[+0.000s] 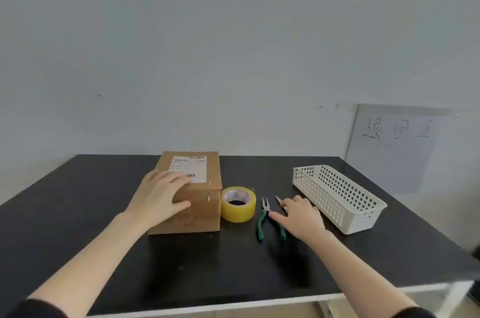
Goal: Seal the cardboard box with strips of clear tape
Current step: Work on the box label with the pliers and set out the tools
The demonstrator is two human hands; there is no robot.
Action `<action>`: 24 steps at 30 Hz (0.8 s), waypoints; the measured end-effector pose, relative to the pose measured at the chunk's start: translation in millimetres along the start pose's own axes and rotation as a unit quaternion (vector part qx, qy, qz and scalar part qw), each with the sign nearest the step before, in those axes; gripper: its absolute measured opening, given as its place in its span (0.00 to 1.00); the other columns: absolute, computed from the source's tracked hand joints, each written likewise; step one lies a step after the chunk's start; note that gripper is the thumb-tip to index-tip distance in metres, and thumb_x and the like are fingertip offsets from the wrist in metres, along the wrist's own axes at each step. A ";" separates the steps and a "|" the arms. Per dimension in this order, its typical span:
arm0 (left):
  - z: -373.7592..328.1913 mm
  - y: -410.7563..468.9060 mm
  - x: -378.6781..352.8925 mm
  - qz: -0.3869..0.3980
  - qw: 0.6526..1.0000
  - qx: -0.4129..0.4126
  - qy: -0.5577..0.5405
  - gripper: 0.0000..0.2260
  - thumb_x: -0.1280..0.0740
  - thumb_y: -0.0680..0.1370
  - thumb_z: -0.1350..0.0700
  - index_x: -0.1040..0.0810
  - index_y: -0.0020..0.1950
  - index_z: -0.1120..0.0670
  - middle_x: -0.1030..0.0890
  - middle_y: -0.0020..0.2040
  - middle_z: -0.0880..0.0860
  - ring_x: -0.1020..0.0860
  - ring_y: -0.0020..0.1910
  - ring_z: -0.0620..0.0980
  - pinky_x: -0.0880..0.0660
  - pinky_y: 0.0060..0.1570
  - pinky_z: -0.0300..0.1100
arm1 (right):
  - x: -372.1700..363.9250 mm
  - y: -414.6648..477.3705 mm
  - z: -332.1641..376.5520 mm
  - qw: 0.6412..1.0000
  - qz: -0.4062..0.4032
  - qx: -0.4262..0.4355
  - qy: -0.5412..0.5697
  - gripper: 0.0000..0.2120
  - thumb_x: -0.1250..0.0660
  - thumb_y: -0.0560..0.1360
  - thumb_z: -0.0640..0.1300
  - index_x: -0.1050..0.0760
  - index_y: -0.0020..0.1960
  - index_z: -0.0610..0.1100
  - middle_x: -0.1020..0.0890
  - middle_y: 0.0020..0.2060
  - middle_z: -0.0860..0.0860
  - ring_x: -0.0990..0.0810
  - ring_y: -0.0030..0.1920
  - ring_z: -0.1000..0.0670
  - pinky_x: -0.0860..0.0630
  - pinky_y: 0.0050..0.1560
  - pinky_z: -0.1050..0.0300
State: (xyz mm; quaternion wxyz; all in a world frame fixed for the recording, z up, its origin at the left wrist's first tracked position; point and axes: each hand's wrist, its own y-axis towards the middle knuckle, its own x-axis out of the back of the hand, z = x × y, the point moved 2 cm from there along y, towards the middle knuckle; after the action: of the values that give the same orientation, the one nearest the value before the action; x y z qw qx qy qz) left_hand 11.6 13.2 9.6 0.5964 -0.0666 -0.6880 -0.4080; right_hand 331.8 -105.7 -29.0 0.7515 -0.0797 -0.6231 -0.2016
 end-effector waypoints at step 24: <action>-5.6 -1.0 0.3 0.001 0.997 0.062 -0.046 0.26 0.31 0.73 0.40 0.29 0.70 0.43 0.29 0.71 0.44 0.32 0.70 0.47 0.42 0.72 0.56 | -21.7 -2.3 47.6 0.986 0.079 -0.140 -0.031 0.39 0.35 0.66 0.69 0.28 0.66 0.42 0.27 0.61 0.44 0.29 0.63 0.44 0.29 0.56 0.52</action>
State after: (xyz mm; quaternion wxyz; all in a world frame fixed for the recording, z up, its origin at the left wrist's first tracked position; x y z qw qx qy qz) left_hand 15.2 8.8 9.1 0.5673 -0.0493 -0.7386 -0.3609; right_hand 284.7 -85.8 -40.3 0.7269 -0.2396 -0.6033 -0.2243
